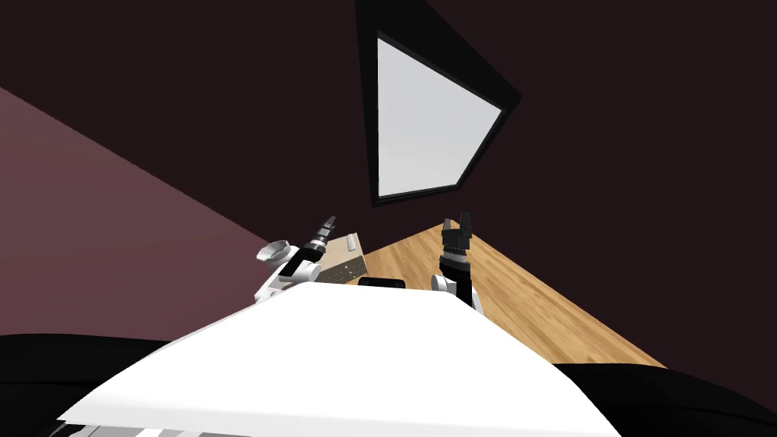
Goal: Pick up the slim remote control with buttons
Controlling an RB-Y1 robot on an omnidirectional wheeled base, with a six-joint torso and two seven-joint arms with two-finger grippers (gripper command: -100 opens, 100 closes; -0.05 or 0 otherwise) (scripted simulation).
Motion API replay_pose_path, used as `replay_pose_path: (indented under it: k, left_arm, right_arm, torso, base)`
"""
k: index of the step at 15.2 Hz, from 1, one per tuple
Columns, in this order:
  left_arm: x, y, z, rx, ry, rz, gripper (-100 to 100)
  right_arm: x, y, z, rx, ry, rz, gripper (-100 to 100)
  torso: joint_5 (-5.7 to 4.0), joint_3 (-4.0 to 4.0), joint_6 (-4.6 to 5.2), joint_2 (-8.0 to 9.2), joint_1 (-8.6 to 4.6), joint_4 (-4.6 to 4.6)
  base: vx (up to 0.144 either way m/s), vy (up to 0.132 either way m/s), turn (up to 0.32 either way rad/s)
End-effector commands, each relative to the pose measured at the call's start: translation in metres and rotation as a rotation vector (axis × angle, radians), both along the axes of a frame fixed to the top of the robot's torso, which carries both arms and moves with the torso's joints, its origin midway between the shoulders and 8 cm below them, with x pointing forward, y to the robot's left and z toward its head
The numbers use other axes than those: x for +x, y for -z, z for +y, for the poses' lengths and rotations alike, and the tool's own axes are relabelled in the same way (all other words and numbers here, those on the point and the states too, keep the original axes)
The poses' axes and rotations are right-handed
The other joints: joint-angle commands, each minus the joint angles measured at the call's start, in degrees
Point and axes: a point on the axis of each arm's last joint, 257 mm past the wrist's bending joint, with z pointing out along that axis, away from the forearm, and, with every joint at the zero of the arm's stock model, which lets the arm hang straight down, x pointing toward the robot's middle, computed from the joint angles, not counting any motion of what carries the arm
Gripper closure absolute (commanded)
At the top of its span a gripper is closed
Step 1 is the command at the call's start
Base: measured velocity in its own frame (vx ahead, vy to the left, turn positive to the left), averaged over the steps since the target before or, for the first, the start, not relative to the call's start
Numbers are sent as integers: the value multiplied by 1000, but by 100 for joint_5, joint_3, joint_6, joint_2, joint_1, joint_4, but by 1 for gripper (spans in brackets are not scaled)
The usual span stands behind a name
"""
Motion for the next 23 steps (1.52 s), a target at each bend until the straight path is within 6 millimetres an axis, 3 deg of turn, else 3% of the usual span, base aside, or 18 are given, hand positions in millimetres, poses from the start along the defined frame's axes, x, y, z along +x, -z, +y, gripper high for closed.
replay_pose_path:
  k: [1, 3, 4, 5, 6, 8, 9, 11, 12, 13, 14, 16, 17, 19, 20, 21, 23]
  left_arm:
    - [-1, 30, 6, 33, -6, 87, -100]
    - [-1, 30, 6, 48, -5, 87, -100]
    - [-3, 56, 15, 71, -9, 162, -100]
    - [-3, 56, 15, 86, -8, 162, -100]
    - [-6, 78, 23, 98, -10, 229, -100]
    - [-7, 81, 24, 124, -9, 239, -100]
    - [-12, 105, 34, 144, -10, 313, -100]
    - [-12, 106, 34, 162, -8, 316, -100]
    - [-20, 131, 44, 188, -6, 394, -100]
    - [-20, 131, 44, 200, -4, 394, -100]
    - [-27, 151, 54, 211, -4, 454, -100]
    - [-29, 155, 54, 236, 2, 472, -100]
    - [-39, 177, 65, 253, 6, 549, -100]
    - [-39, 178, 65, 272, 10, 550, -100]
    - [-52, 200, 75, 291, 17, 627, -100]
    - [-52, 200, 75, 306, 21, 627, -100]
    - [-65, 220, 86, 332, 33, 704, -100]
  right_arm:
    - [0, 0, 0, 0, 0, 0, 0]
    - [0, 0, 0, 0, 0, 0, 0]
    - [0, 0, 0, 0, 0, 0, 0]
    - [0, 0, 0, 0, 0, 0, 0]
    - [0, 0, 0, 0, 0, 0, 0]
    - [0, 0, 0, 0, 0, 0, 0]
    - [0, 0, 0, 0, 0, 0, 0]
    - [0, 0, 0, 0, 0, 0, 0]
    - [0, 0, 0, 0, 0, 0, 0]
    - [0, 0, 0, 0, 0, 0, 0]
    - [0, 0, 0, 0, 0, 0, 0]
    - [0, 0, 0, 0, 0, 0, 0]
    - [0, 0, 0, 0, 0, 0, 0]
    - [0, 0, 0, 0, 0, 0, 0]
    - [0, 0, 0, 0, 0, 0, 0]
    - [0, 0, 0, 0, 0, 0, 0]
    - [0, 0, 0, 0, 0, 0, 0]
  torso:
    - [0, 0, 0, 0, 0, 0]
    - [1, -3, 1, -6, 4, -1]
    - [3, -1, 0, -1, 11, 0]
    - [4, 0, 1, 0, 13, 0]
    - [3, 1, 1, 1, 10, 0]
    - [1, -4, 1, -7, 1, -1]
    - [1, -2, 0, -4, 6, -1]
    - [3, -6, 0, -11, 10, -2]
    - [3, -3, -1, -4, 15, -1]
    - [4, 2, -2, 5, 16, 0]
    - [4, 5, -1, 8, 14, 2]
    - [2, -1, 3, -2, 7, 0]
    - [3, -7, 3, -13, 11, -2]
    - [5, -17, 0, -31, 20, -6]
    - [5, -14, -1, -24, 24, -6]
    - [6, -12, -1, -21, 25, -5]
    - [6, -14, 1, -26, 26, -5]
  base:
    - [83, -86, -35]
    - [75, -69, -24]
    - [65, -64, -39]
    - [65, -79, -38]
    - [84, -104, -50]
    - [83, -88, -23]
    - [91, -71, -27]
    - [86, -61, -13]
    - [34, -59, 68]
    - [43, -71, 21]
    - [62, -80, 13]
    - [110, -77, -126]
    - [160, -48, -99]
    - [137, -37, -13]
    - [113, -35, -22]
    - [114, -40, -30]
    - [143, -33, -40]
